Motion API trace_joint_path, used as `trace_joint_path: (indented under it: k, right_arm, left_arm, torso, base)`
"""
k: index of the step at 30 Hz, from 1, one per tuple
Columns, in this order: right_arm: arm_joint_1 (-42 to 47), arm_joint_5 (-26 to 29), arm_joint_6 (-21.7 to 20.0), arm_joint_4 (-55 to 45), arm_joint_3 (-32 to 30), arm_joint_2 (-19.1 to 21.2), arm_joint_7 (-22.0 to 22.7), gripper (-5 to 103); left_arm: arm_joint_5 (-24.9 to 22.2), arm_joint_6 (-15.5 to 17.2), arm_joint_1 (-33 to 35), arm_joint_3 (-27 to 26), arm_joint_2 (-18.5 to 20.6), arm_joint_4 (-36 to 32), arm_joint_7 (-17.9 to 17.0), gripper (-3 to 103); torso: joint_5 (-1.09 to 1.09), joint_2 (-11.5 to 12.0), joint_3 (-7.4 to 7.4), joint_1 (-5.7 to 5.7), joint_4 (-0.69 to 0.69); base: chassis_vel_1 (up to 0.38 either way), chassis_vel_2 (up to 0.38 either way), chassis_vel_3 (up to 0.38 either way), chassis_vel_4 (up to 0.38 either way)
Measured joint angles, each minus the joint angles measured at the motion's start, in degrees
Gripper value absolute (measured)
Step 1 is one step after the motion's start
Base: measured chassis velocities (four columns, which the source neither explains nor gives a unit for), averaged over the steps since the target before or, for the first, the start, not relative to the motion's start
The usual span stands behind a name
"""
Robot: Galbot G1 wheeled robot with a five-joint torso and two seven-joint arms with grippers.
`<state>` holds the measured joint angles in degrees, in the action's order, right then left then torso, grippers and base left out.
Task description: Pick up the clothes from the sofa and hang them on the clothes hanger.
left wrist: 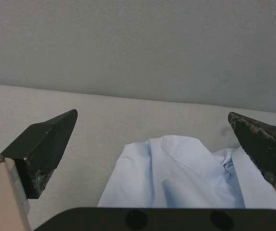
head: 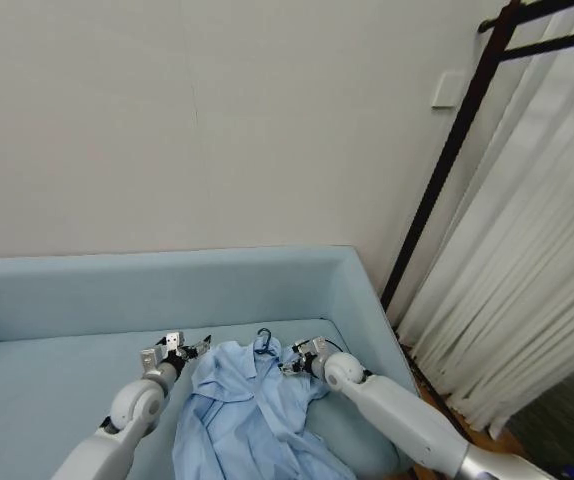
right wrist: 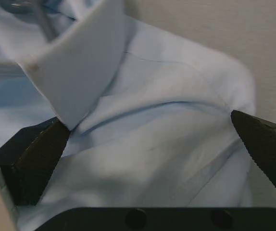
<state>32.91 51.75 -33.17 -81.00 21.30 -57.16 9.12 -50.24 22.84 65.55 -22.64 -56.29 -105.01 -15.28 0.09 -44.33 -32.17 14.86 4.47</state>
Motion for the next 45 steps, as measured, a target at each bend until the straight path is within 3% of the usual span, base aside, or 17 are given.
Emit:
trace_joint_path:
  k: [6, 10, 13, 25, 29, 30, 33, 35, 36, 39, 41, 44, 45]
  right_arm:
    - [-0.07, -1.32, 0.73, -1.30, -0.31, 1.24, -0.44, 100]
    - [0.13, 0.69, 0.37, -10.40, 0.34, 2.19, 1.56, 100]
    - [0.14, 0.89, -0.20, -11.72, 1.28, 1.98, 1.82, 100]
    - [-0.14, -2.22, 0.78, -4.55, 1.30, -0.03, -0.29, 101]
    - [-0.80, -2.32, 1.29, -2.88, 1.41, -1.16, -0.64, 91]
    - [-1.01, -2.33, 1.37, -2.23, 1.50, -1.64, -0.78, 80]
    - [-1.34, -2.61, 1.51, -1.02, 1.66, -2.57, -1.27, 80]
    - [-1.53, -2.74, 1.65, -0.29, 1.75, -3.38, -1.40, 64]
    - [-1.53, -2.74, 1.65, -0.29, 1.75, -3.38, -1.40, 64]
    - [-1.79, -3.00, 1.92, -0.13, 1.87, -4.11, -1.36, 48]
    - [-2.00, -3.03, 1.93, -0.28, 1.99, -4.30, -1.30, 48]
    - [-3.11, -3.05, 1.95, -0.43, 2.47, -5.21, -0.85, 32]
    - [-3.11, -3.05, 1.95, -0.43, 2.47, -5.21, -0.85, 32]
  left_arm:
    - [-0.19, -0.13, -0.52, 0.15, 0.63, 0.71, 0.31, 100]
    - [-0.34, -0.34, -1.97, 1.26, 0.65, 1.93, 0.47, 100]
    - [-0.34, -0.68, -2.48, 1.89, 0.36, 2.17, 0.48, 100]
    - [-0.26, -1.55, -1.49, 1.97, 0.21, 1.49, 0.47, 100]
    - [-0.20, -1.65, -1.44, 1.95, 0.11, 1.51, 0.48, 100]
    - [-0.19, -1.65, -1.48, 1.96, 0.04, 1.52, 0.48, 100]
    - [-0.18, -1.66, -1.72, 2.07, 0.01, 1.52, 0.48, 100]
    - [-0.18, -1.66, -1.91, 2.22, 0.01, 1.59, 0.48, 100]
    - [-0.18, -1.66, -1.91, 2.22, 0.01, 1.59, 0.48, 100]
    - [-0.16, -1.66, -1.96, 2.45, -0.13, 1.74, 0.51, 100]
    - [-0.15, -1.66, -1.96, 2.57, -0.24, 1.80, 0.52, 100]
    - [-0.09, -1.69, -2.11, 3.01, -0.75, 2.04, 0.56, 100]
    - [-0.09, -1.69, -2.11, 3.01, -0.75, 2.04, 0.56, 100]
  torso:
    - [0.00, 0.00, 0.00, 0.00, 0.00]
    - [-0.02, 0.00, 0.00, 0.00, -0.01]
    - [-0.02, -0.01, 0.00, 0.00, -0.01]
    - [-0.01, 0.00, 0.00, 0.00, 0.00]
    - [-0.01, -0.01, 0.00, 0.00, -0.01]
    - [-0.01, -0.01, 0.00, 0.00, -0.01]
    - [-0.01, -0.01, 0.00, 0.00, -0.01]
    - [-0.01, 0.00, 0.00, 0.00, 0.00]
    - [-0.01, 0.00, 0.00, 0.00, 0.00]
    - [-0.01, 0.00, 0.00, 0.00, 0.00]
    - [-0.01, 0.00, 0.00, 0.00, 0.00]
    - [-0.02, 0.00, 0.00, 0.00, 0.00]
    - [-0.02, 0.00, 0.00, 0.00, 0.00]
  base:
    - [0.000, 0.000, 0.000, 0.000]
    - [0.000, 0.000, 0.000, 0.000]
    - [0.000, 0.000, 0.000, 0.000]
    - [0.000, 0.000, 0.000, 0.000]
    - [0.000, 0.000, 0.000, 0.000]
    - [0.000, 0.000, 0.000, 0.000]
    - [0.000, 0.000, 0.000, 0.000]
    - [0.000, 0.000, 0.000, 0.000]
    - [0.000, 0.000, 0.000, 0.000]
    - [0.000, 0.000, 0.000, 0.000]
    - [0.000, 0.000, 0.000, 0.000]
    - [0.000, 0.000, 0.000, 0.000]
    - [0.000, 0.000, 0.000, 0.000]
